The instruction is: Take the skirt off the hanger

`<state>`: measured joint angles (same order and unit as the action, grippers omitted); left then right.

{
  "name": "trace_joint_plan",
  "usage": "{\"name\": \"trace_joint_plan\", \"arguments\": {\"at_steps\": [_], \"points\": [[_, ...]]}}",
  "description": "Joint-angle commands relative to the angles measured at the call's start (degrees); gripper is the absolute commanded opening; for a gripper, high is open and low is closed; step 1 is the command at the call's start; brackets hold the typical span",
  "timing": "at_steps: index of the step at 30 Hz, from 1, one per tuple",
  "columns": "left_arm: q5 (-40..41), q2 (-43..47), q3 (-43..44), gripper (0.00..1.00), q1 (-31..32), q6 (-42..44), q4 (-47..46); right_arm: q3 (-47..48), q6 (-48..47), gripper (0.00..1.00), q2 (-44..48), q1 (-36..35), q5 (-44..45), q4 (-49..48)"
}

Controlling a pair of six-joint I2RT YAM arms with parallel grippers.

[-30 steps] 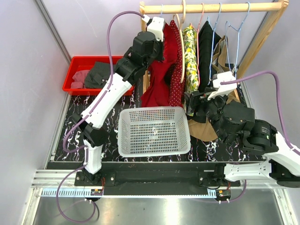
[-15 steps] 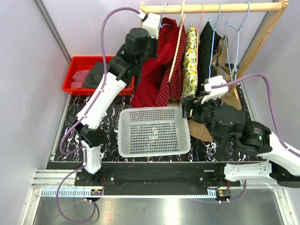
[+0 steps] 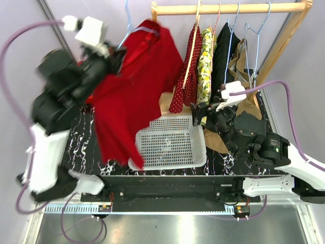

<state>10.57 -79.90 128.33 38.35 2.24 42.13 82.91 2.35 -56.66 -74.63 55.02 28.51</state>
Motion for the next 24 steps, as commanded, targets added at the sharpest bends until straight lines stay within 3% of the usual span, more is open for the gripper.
{"name": "trace_joint_plan", "arguments": {"at_steps": [1, 5, 11, 16, 24], "points": [[-11.85, 10.18, -10.0, 0.0, 0.06, 2.32, 3.37, 1.73, -2.0, 0.93, 1.82, -0.34, -5.34, -13.02], [-24.25, 16.95, -14.25, 0.0, -1.34, 5.74, 8.13, 0.58, -6.73, 1.0, 1.82, -0.25, -10.63, -19.72], [-43.78, 21.09, -8.81, 0.0, -2.75, 9.1, 12.71, -3.19, -11.23, 1.0, 0.15, -0.34, -18.19, -20.43], [-44.15, 24.43, -5.72, 0.0, -2.84, 11.02, 14.2, -6.8, -9.57, 1.0, 4.71, -0.34, -24.16, -19.64], [-41.77, 26.99, -12.76, 0.0, -3.28, 10.51, 13.07, -2.68, -4.29, 1.0, 6.57, -0.25, -32.07, -19.11]]}}
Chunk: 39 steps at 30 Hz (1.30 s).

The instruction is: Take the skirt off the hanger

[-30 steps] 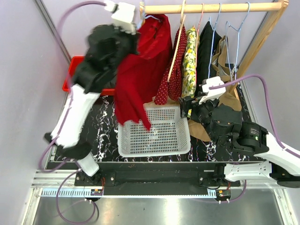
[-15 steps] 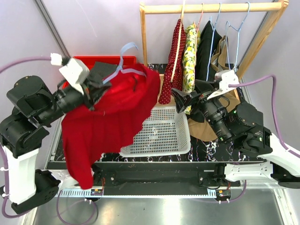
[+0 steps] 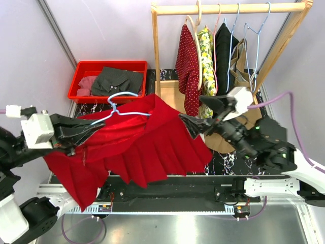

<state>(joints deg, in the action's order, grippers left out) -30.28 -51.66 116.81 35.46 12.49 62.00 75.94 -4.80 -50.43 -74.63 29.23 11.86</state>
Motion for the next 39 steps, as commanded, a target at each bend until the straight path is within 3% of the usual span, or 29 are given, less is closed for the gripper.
{"name": "trace_joint_plan", "arguments": {"at_steps": [1, 13, 22, 29, 39], "points": [[-1.18, -1.69, -1.24, 0.0, -0.39, 0.25, -6.98, 4.65, 3.65, 1.0, -0.01, -0.34, -6.99, -2.45], [-0.92, -2.66, -2.03, 0.0, -1.18, -1.07, -8.12, 7.2, 6.55, 1.0, -9.32, -0.34, -11.83, -3.51], [-0.57, -2.13, -2.29, 0.0, -1.36, -1.33, -8.21, 7.03, 6.64, 0.97, -10.12, -0.25, -10.6, -4.03], [1.01, -1.69, -3.35, 0.0, -1.36, -1.15, -8.38, 6.33, 7.78, 0.8, -8.81, -0.17, -9.72, -4.21], [2.16, -1.69, -3.08, 0.0, -1.62, -1.15, -9.0, 4.65, 8.75, 0.31, -6.96, -0.25, -6.65, -4.65]]}}
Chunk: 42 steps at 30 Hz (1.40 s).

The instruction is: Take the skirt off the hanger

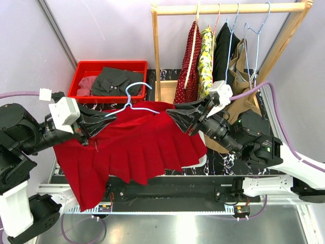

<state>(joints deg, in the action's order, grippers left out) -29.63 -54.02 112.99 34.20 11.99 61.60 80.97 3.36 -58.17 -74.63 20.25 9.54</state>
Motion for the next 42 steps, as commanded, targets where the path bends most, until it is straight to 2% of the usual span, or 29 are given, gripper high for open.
{"name": "trace_joint_plan", "arguments": {"at_steps": [1, 3, 5, 9, 13, 16, 20, 25, 26, 27, 28, 30, 32, 36, 42], "points": [[1.68, 0.67, 0.83, 0.0, -0.36, -0.65, -8.52, -0.55, 0.77, 0.26, 0.87, -0.25, 2.69, -2.42], [1.76, 0.76, 0.83, 0.0, -0.36, -0.65, -8.61, -0.72, 0.69, 0.24, 0.95, -0.25, 3.04, -2.51], [2.37, 0.76, 0.22, 0.0, -0.53, -0.91, -8.87, -0.64, 0.6, 0.17, 1.04, -0.17, 3.13, -2.68], [5.54, 0.67, -3.73, 0.0, -0.53, -3.19, -11.15, 3.13, -1.33, 0.17, -1.05, -0.25, 2.25, -3.21], [6.51, -1.7, -9.71, 0.0, -0.36, -4.87, -12.47, 15.49, -3.0, 0.17, -6.33, -0.17, -2.22, -1.29], [5.72, -4.6, -10.42, 0.0, 0.08, -6.27, -13.69, 24.02, -2.39, 0.17, -11.95, -0.25, -6.52, 2.32], [6.25, -8.46, -7.27, 0.0, 3.5, -7.07, -15.55, 26.79, -0.28, 0.16, -16.44, -0.17, -10.4, 3.9], [5.98, -11.02, -0.76, 0.0, 4.56, -8.3, -16.43, 23.11, 0.16, 0.14, -15.92, -0.25, -7.7, 3.91], [6.94, -10.85, 0.03, 0.0, 4.56, -7.25, -16.34, 22.31, -0.1, 0.18, -14.18, -0.17, -6.73, 3.99], [7.56, -10.32, 0.99, 0.0, 4.56, -6.63, -16.43, 21.43, -0.28, 0.3, -13.03, -0.25, -5.76, 4.17], [8.26, -9.01, 1.27, 0.0, 4.56, -5.93, -16.17, 19.07, -0.8, 0.55, -11.71, -0.25, -3.49, 4.26], [10.46, -7.34, 1.36, 0.0, 4.39, -4.08, -15.38, 16.08, -1.33, 0.64, -6.88, -0.17, 1.42, 3.91], [10.91, -4.61, 0.48, 0.0, 3.78, -3.47, -14.85, 10.54, -1.68, 0.77, -1.98, -0.25, 4.96, 2.51], [9.15, -2.32, -2.07, 0.0, 2.11, -4.25, -14.49, 2.89, -0.9, 0.8, 2.71, -0.17, 8.75, 1.18], [7.83, -3.81, -1.37, 0.0, 1.49, -5.22, -14.58, 4.1, 1.12, 0.86, -0.27, -0.16, 5.16, 1.44]]}}
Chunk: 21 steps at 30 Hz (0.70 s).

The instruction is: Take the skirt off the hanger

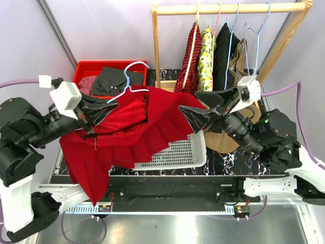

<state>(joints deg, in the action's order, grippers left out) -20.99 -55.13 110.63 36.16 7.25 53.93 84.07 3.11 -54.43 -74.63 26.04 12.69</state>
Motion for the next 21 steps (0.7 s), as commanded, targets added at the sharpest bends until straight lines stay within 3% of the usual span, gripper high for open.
{"name": "trace_joint_plan", "arguments": {"at_steps": [1, 7, 12, 21], "points": [[-0.98, -2.78, 0.99, 0.0, -0.57, -0.56, -6.91, 1.7, 1.37, 0.86, -4.88, -0.16, -1.34, -1.7], [-1.24, -2.43, 0.46, 0.0, -1.27, -0.83, -7.09, 7.15, 0.49, 0.9, -13.93, -0.16, -4.51, -0.65], [-0.8, -1.56, 0.03, 0.0, -1.53, -0.39, -7.09, 7.16, 1.45, 0.89, -15.61, -0.25, -5.74, -0.65], [-1.77, -1.38, -0.33, 0.0, -1.53, -0.48, -7.09, 8.65, -0.3, 0.7, -18.51, -0.25, 1.11, 3.13]]}}
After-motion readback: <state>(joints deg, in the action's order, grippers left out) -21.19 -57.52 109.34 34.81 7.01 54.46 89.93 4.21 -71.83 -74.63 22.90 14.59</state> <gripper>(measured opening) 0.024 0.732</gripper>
